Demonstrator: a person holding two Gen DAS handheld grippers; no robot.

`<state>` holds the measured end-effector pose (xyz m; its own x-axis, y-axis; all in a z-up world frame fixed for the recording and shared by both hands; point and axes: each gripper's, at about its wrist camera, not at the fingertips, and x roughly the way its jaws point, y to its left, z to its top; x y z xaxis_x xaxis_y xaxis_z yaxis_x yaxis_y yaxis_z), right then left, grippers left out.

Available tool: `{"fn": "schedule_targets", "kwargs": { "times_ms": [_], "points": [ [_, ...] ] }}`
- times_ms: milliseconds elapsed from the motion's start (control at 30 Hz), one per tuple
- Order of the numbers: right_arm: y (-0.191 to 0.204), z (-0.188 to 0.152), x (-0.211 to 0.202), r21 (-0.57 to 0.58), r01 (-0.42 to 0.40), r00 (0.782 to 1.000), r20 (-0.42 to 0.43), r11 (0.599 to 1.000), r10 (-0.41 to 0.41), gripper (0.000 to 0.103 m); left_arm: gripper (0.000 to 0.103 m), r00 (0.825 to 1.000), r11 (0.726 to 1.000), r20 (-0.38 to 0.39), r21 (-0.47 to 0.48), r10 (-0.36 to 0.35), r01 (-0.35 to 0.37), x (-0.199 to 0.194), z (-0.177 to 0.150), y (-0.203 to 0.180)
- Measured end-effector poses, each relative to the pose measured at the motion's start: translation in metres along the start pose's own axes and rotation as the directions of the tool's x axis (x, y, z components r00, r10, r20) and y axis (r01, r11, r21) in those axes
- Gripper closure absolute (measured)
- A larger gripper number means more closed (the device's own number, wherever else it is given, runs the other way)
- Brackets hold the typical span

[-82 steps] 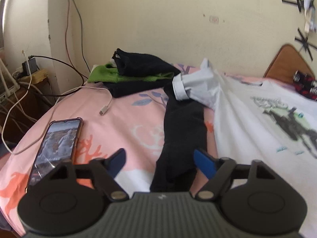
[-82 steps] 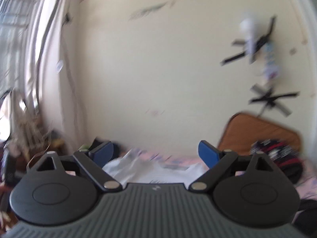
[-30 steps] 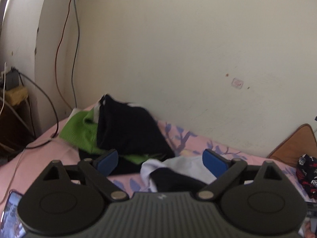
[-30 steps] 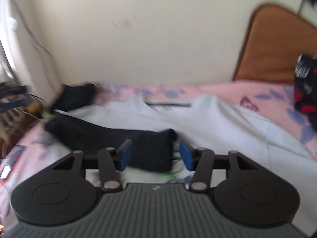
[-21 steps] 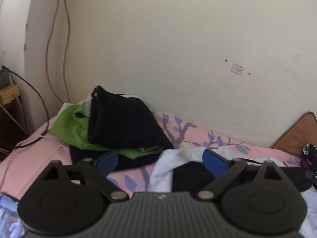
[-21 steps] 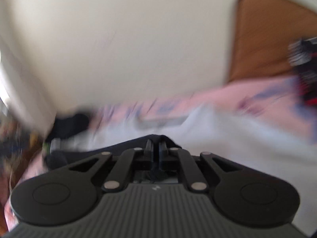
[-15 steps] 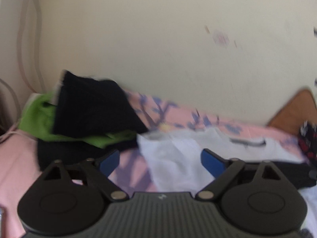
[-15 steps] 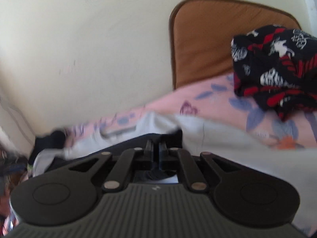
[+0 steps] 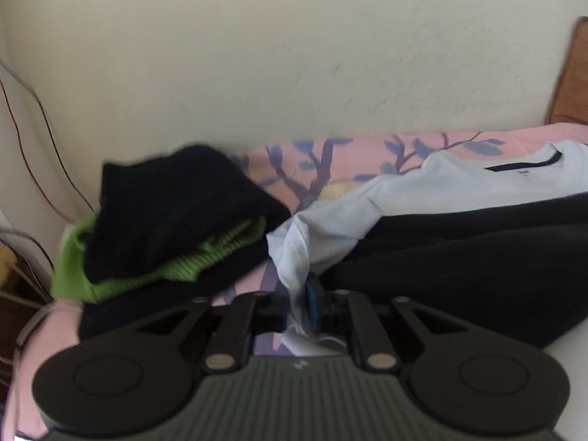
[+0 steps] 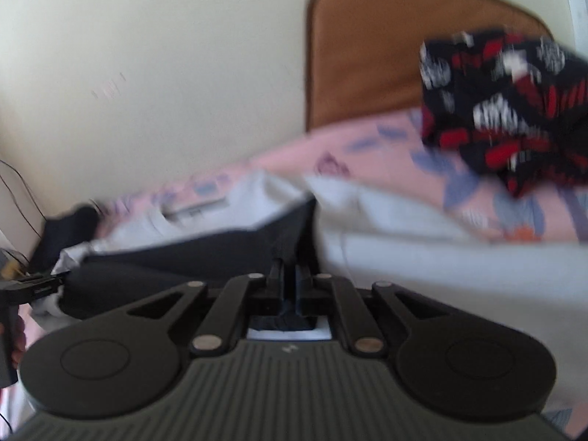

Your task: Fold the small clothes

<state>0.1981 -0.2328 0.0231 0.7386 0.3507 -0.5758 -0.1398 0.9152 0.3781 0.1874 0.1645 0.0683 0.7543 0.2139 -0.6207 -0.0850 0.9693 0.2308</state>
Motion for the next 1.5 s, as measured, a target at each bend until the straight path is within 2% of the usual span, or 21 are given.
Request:
{"fn": "schedule_targets", "kwargs": {
  "times_ms": [33, 133, 233, 333, 400, 433, 467, 500, 567, 600, 633, 767, 933, 1067, 1200, 1267, 1333, 1367, 1400, 1433, 1500],
  "points": [
    [-0.001, 0.000, -0.006, 0.012, 0.002, 1.000, 0.029, 1.000, -0.003, 0.089, 0.070, 1.000, 0.999, 0.021, -0.031, -0.021, 0.022, -0.007, 0.002, 0.003],
    [0.002, 0.003, -0.024, 0.013, 0.039, 0.991, 0.129, 0.999, -0.040, 0.086, 0.048, 0.990, 0.984, 0.129, -0.160, -0.052, 0.073, -0.034, 0.012, 0.016],
    [0.016, 0.008, -0.025, -0.017, -0.051, 0.991, 0.124, 0.999, 0.052, 0.086, 0.041, 0.971, 0.959, 0.197, -0.221, -0.137, 0.180, -0.045, 0.023, 0.010],
    [0.025, 0.006, -0.004, -0.035, -0.127, 0.991, 0.045, 0.991, 0.129, 0.087, 0.038, 0.955, 0.943, 0.180, -0.199, -0.234, 0.268, -0.035, 0.023, -0.017],
    [0.017, 0.003, 0.019, 0.001, -0.100, 0.994, -0.032, 0.995, 0.100, 0.087, 0.038, 0.955, 0.944, 0.138, -0.167, -0.264, 0.285, -0.021, 0.016, -0.036],
    [0.006, 0.000, 0.030, 0.052, -0.067, 0.995, -0.064, 0.996, 0.070, 0.094, 0.038, 0.957, 0.946, 0.104, -0.154, -0.272, 0.286, -0.013, 0.012, -0.045],
    [-0.006, -0.001, 0.028, 0.123, -0.082, 0.995, -0.054, 0.989, 0.090, 0.102, 0.038, 0.958, 0.948, 0.075, -0.142, -0.275, 0.283, -0.007, 0.007, -0.053],
    [-0.015, 0.001, 0.024, 0.176, -0.097, 0.992, -0.065, 0.980, 0.109, 0.100, 0.036, 0.961, 0.952, 0.065, -0.131, -0.270, 0.277, -0.004, 0.000, -0.058],
    [-0.025, 0.000, -0.005, 0.186, -0.102, 0.995, 0.007, 0.977, 0.103, 0.091, 0.031, 0.959, 0.953, 0.081, -0.117, -0.272, 0.280, -0.008, -0.003, -0.061],
    [-0.030, -0.002, -0.024, 0.176, -0.115, 0.993, 0.052, 0.978, 0.108, 0.088, 0.014, 0.954, 0.946, 0.092, -0.132, -0.284, 0.294, -0.009, -0.004, -0.059],
    [-0.038, -0.006, -0.044, 0.183, -0.128, 0.989, 0.092, 0.975, 0.113, 0.086, 0.007, 0.953, 0.943, 0.081, -0.142, -0.292, 0.301, -0.008, -0.004, -0.058],
    [-0.093, -0.028, -0.119, 0.323, -0.094, 0.976, 0.216, 0.942, 0.023, 0.082, 0.003, 0.948, 0.937, 0.043, -0.142, -0.316, 0.319, -0.004, -0.004, -0.058],
    [-0.162, -0.051, -0.173, 0.593, 0.017, 0.950, 0.241, 0.805, -0.198, 0.068, 0.000, 0.953, 0.948, 0.016, -0.099, -0.302, 0.302, 0.003, -0.003, -0.064],
    [-0.185, -0.048, -0.172, 0.691, -0.031, 0.947, 0.251, 0.722, -0.199, 0.063, 0.000, 0.955, 0.951, 0.012, -0.090, -0.297, 0.297, 0.002, -0.003, -0.065],
    [-0.187, -0.033, -0.153, 0.702, -0.003, 0.945, 0.234, 0.713, -0.226, 0.062, 0.000, 0.954, 0.949, 0.014, -0.094, -0.300, 0.300, 0.003, -0.002, -0.065],
    [-0.192, -0.027, -0.150, 0.706, 0.030, 0.929, 0.241, 0.708, -0.280, 0.062, 0.000, 0.954, 0.950, 0.012, -0.091, -0.298, 0.298, 0.002, -0.002, -0.066],
    [-0.201, -0.020, -0.146, 0.712, 0.070, 0.915, 0.233, 0.698, -0.329, 0.075, 0.000, 0.954, 0.949, 0.015, -0.096, -0.301, 0.301, 0.002, -0.001, -0.065],
    [-0.204, -0.017, -0.145, 0.716, 0.064, 0.915, 0.236, 0.695, -0.328, 0.096, 0.000, 0.952, 0.947, 0.018, -0.102, -0.304, 0.305, 0.002, -0.001, -0.064],
    [-0.202, -0.010, -0.146, 0.713, 0.050, 0.911, 0.254, 0.699, -0.324, 0.096, 0.000, 0.950, 0.943, 0.026, -0.115, -0.313, 0.313, 0.002, -0.002, -0.062],
    [-0.194, -0.002, -0.150, 0.689, 0.037, 0.903, 0.288, 0.724, -0.320, 0.096, 0.001, 0.945, 0.936, 0.041, -0.135, -0.324, 0.326, 0.001, -0.002, -0.058],
    [-0.159, 0.027, -0.155, 0.577, 0.020, 0.881, 0.376, 0.817, -0.287, 0.096, 0.005, 0.929, 0.908, 0.109, -0.197, -0.354, 0.370, -0.004, -0.004, -0.045]
  ]
}}
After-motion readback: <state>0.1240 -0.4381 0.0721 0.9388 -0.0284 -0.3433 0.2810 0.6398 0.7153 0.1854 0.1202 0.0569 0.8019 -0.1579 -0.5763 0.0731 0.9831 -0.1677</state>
